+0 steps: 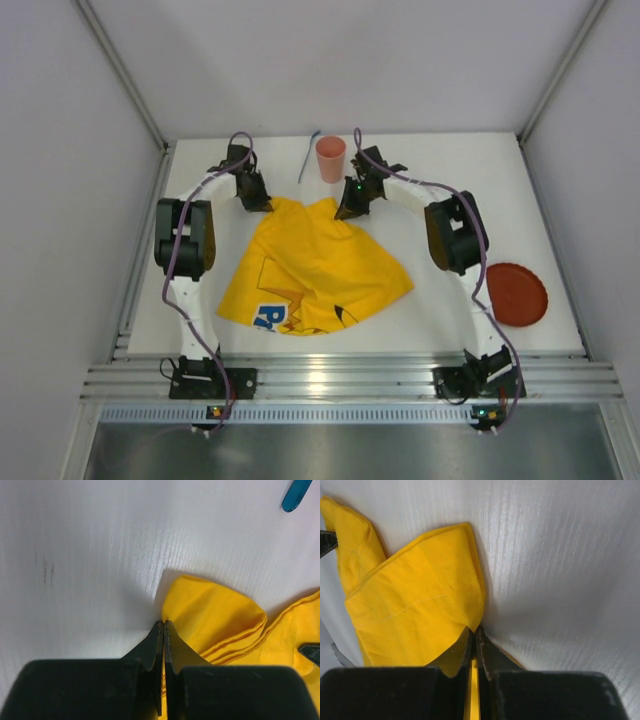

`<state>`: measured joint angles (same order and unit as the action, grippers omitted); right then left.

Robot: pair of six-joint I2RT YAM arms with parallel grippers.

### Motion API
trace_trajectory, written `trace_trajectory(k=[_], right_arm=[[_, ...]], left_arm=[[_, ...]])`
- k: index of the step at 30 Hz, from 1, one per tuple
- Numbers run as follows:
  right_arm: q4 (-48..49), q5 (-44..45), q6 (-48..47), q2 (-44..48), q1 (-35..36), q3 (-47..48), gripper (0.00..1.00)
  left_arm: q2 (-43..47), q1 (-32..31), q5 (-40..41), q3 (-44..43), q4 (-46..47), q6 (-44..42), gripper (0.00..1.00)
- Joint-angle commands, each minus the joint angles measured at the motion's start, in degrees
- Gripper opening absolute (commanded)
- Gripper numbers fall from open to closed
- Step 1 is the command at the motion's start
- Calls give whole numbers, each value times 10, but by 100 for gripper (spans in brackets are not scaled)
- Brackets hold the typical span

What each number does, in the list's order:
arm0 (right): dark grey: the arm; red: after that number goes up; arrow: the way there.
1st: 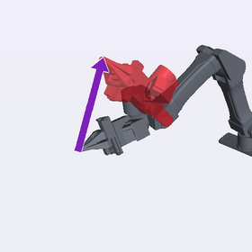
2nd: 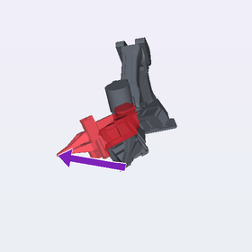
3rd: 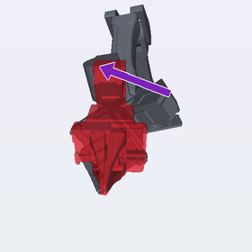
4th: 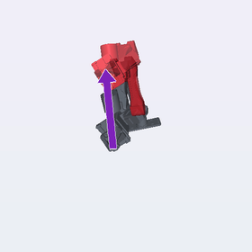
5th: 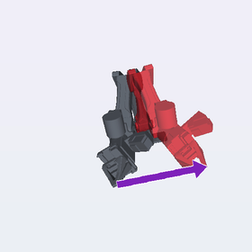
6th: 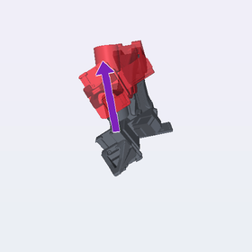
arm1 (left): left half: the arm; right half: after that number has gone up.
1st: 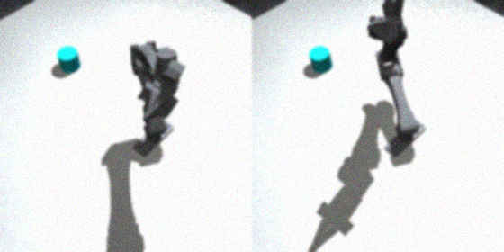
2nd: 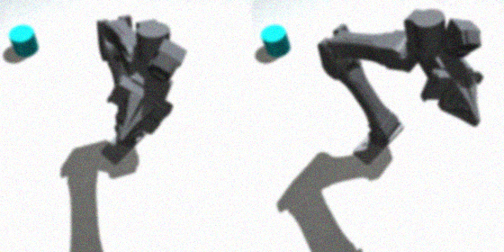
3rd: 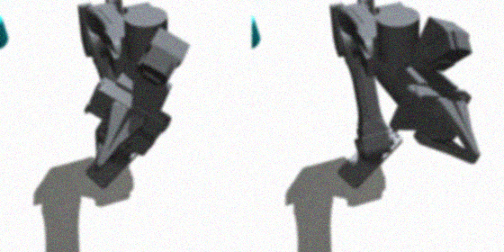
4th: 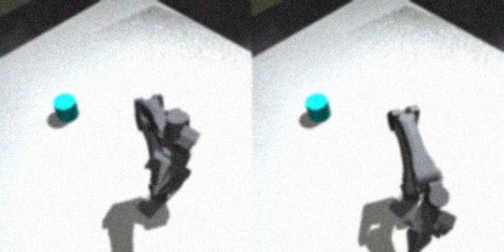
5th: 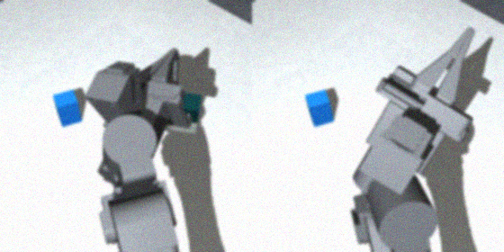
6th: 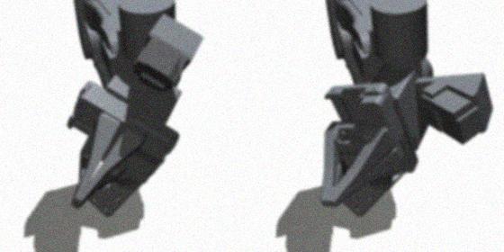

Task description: Set the dinner table for one person

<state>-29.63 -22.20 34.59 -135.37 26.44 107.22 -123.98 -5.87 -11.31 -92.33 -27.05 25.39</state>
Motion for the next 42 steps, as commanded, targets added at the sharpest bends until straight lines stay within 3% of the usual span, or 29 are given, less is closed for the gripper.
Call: trace_trajectory(k=[1,5,11,17,22,29,40,42], right_arm=[[-24,24,-21,8,5,-23,0],[-56,77,-39,50,-19,-55,0],[-83,161,-76,140,-110,-126,0],[-106,178,-129,140,-147,-119,0],[-140,220,-127,127,-147,-100,0],[-188,346,-92,153,-175,-137,0],[-223,362,-83,143,-196,-68,0],[-230,354,-81,143,-198,-64,0]], left_arm=[[4,1,4,9,-31,-2,0],[25,11,38,15,-53,-5,0],[72,17,71,50,-54,-5,0],[101,16,75,90,-35,24,0],[131,14,126,105,-40,33,0],[140,14,153,76,-49,27,0],[88,14,146,-24,-74,11,0],[61,14,139,-54,-89,5,15]])
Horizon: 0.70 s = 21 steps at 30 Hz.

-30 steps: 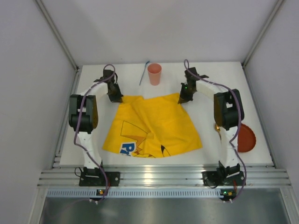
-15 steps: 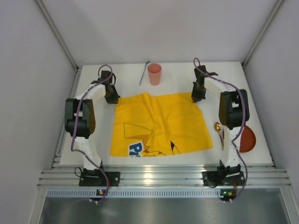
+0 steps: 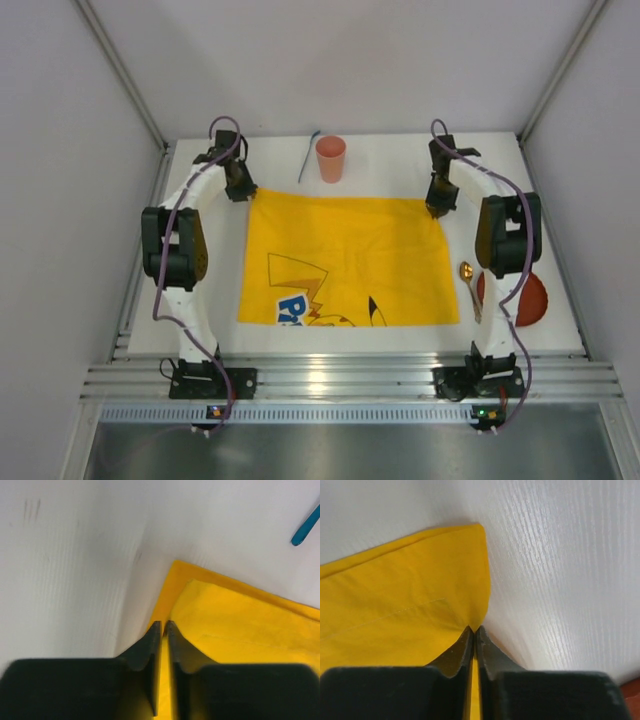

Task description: Set the dinner table for one person

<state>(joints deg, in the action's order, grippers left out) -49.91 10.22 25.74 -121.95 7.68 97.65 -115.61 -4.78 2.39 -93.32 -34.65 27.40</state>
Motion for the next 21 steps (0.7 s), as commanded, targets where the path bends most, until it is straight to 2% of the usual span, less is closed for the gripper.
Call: trace_trajectory(k=[1,2,3,5,6,7,8,10,11,14,16,18,21], right_arm=[[-39,28,11,11,-10,39,16],[-42,25,12,13,-10,40,24],[-46,22,12,18,-9,43,27],[-54,21,12,32,-9,44,36],[-53,23,10,56,-9,40,50],[-52,24,6,70,-9,33,57],[-53,26,5,98,-8,31,71],[-55,22,0,125,-9,25,79],[-62,12,0,151,-8,24,86],[-63,-17,-4,208,-5,4,94],[-57,-34,-2,235,-1,-27,95],[-49,-61,-2,269,4,-61,95],[-46,-69,-1,304,14,-97,95]], left_arm=[[-30,3,0,-73,-22,-16,54],[-39,3,1,-87,-26,-15,79],[-50,2,2,-103,-30,-8,98],[-58,1,0,-150,-37,2,98],[-61,-1,3,-167,-35,12,98],[-65,-6,7,-204,-31,17,98],[-67,-8,7,-222,-24,20,98],[-87,-18,-11,-283,4,33,98],[-100,-21,-21,-303,18,40,98],[-151,-38,-86,-378,69,80,98],[-182,-56,-111,-420,105,106,97],[-222,-71,-151,-438,130,135,91],[-257,-95,-172,-449,153,144,89]])
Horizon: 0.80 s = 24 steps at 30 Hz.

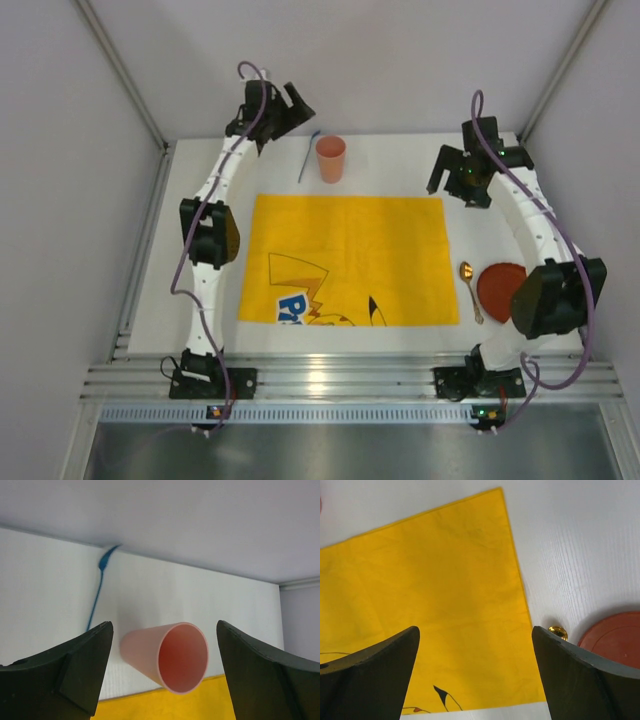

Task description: Set the dinner table for one person

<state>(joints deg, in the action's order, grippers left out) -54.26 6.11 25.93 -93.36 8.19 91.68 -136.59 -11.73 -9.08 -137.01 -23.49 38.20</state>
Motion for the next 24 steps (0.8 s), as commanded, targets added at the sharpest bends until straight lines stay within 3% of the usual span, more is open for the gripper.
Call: trace_trajectory(k=[1,5,10,11,12,14,15,16,18,21,24], right_arm=[[-1,-29,-2,24,10,-59,95],[-11,-13,-5,56,10,-99,94],[-16,7,-11,77,10,-123,95],[-16,9,-10,80,10,-126,95],[-16,10,-10,81,10,-127,94],[-16,7,-11,80,10,-127,94],[-16,6,-12,78,10,-124,93],[-16,3,-15,77,10,-114,93],[-9,-21,-20,67,11,-96,93],[54,-159,-54,64,23,-35,93],[85,-201,-55,39,62,62,100]], left_arm=[[-53,-32,-57,-19,42,31,89],[-75,-57,-43,-31,33,5,88],[-73,-64,-2,-21,-6,-24,74],[-69,-64,6,-17,-11,-31,68],[-67,-64,12,-13,-16,-35,49],[-62,-64,18,-8,-22,-45,28],[-61,-65,18,-9,-24,-47,9],[-58,-66,16,-11,-28,-51,2],[-44,-73,23,-15,-33,-70,0],[-25,-91,14,-29,-47,-99,0],[3,-113,4,-28,-67,-127,0]])
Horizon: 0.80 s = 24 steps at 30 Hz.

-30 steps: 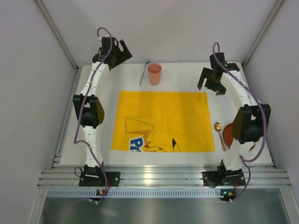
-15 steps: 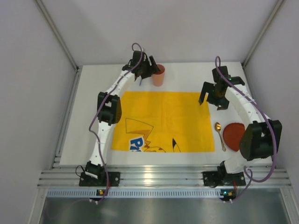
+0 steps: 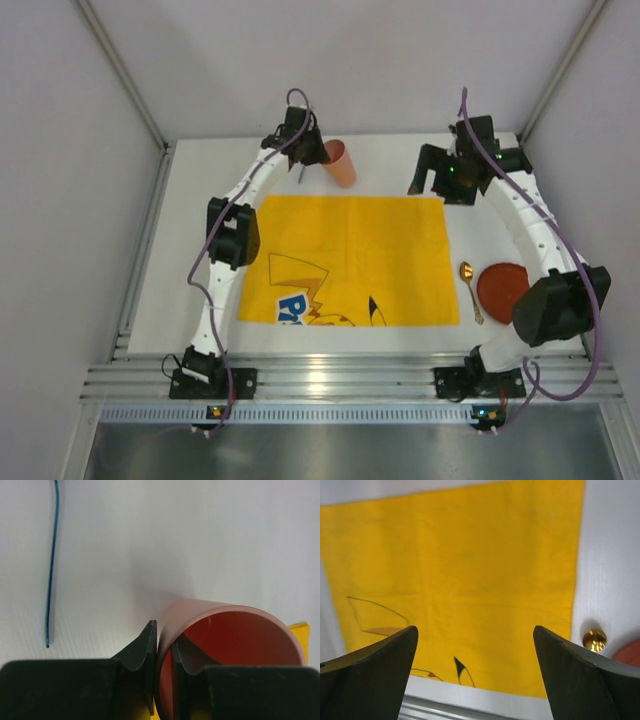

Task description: Set the dinner table for one person

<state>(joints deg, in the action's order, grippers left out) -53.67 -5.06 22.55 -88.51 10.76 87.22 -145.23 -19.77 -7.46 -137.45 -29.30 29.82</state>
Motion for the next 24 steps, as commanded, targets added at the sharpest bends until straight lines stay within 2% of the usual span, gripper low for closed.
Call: trace_trajectory(k=[1,3,7,11,16,19,20,21,22,23,24], right_arm=[[77,-92,-15,-21,50,134,100],[65,-105,-5,-68,62,220,100],[10,-70,-6,-146,88,313,100],[8,-40,2,-160,92,288,97],[13,32,6,-123,92,185,90],[18,63,8,-79,92,130,60],[21,64,8,-71,92,116,44],[28,65,11,-63,92,91,34],[30,62,12,-51,92,82,25],[32,59,14,-46,94,73,9],[34,56,16,-43,93,60,1]], left_arm=[[100,-40,-12,-23,-16,-51,0],[132,-61,-6,-7,-36,-72,0],[193,-105,4,36,-60,-80,0],[257,-166,34,77,-84,-100,0],[326,-227,87,125,-101,-93,0],[366,-247,114,147,-113,-93,0],[385,-252,127,154,-114,-93,0],[391,-259,130,170,-114,-93,0],[398,-263,136,178,-114,-93,9],[404,-272,147,184,-116,-95,29],[407,-277,155,191,-119,-95,49]])
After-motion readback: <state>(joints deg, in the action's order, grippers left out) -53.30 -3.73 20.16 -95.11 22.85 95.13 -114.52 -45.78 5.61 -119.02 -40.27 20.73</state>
